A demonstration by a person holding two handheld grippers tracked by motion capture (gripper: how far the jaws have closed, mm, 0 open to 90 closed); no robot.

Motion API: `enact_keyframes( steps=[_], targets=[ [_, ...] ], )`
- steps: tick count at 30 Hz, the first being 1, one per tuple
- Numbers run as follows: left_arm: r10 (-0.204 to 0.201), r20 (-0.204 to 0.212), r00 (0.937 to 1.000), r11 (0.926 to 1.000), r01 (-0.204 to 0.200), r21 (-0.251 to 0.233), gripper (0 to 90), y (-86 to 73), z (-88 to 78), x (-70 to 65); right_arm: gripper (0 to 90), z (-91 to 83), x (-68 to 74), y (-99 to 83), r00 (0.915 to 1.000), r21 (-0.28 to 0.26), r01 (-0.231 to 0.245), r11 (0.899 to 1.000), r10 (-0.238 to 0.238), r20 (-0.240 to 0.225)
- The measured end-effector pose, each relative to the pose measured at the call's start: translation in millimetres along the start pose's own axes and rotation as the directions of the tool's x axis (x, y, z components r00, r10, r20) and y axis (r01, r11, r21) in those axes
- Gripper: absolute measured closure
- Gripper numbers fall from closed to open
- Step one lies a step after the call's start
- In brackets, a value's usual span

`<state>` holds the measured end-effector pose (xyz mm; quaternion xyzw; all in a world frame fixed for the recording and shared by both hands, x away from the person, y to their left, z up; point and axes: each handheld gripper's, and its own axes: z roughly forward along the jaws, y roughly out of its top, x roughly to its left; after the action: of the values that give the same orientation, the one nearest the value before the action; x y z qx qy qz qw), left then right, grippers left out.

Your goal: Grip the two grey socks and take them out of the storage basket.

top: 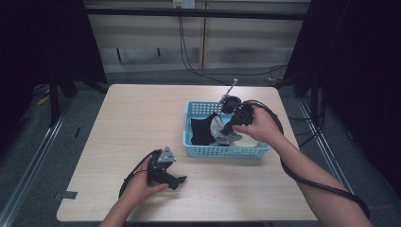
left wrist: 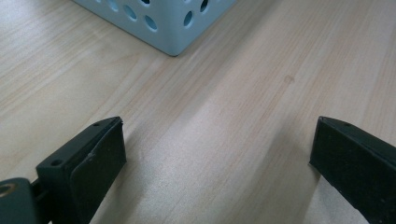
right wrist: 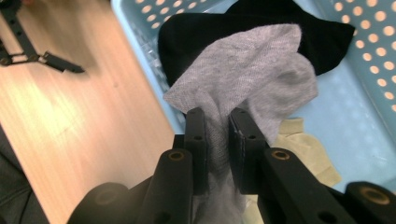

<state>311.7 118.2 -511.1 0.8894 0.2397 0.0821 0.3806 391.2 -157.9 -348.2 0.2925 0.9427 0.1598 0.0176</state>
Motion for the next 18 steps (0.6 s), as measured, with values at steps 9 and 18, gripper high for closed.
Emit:
enact_keyframes(
  steps=[9,18],
  targets=[
    [0.0,0.0,1.0,1.0,0.0,0.0,2.8,0.0,0.0,0.0,79.1,-9.2,18.1,-6.8,0.999,-0.02,0.044,0.999,-0.044,-0.006],
    [0.006,0.001,1.0,1.0,-0.006,0.006,2.8,0.1,-0.3,0.3,79.0,-18.5,39.2,-19.2,0.9943,-0.038,0.106,0.994,-0.106,-0.01]
  ],
)
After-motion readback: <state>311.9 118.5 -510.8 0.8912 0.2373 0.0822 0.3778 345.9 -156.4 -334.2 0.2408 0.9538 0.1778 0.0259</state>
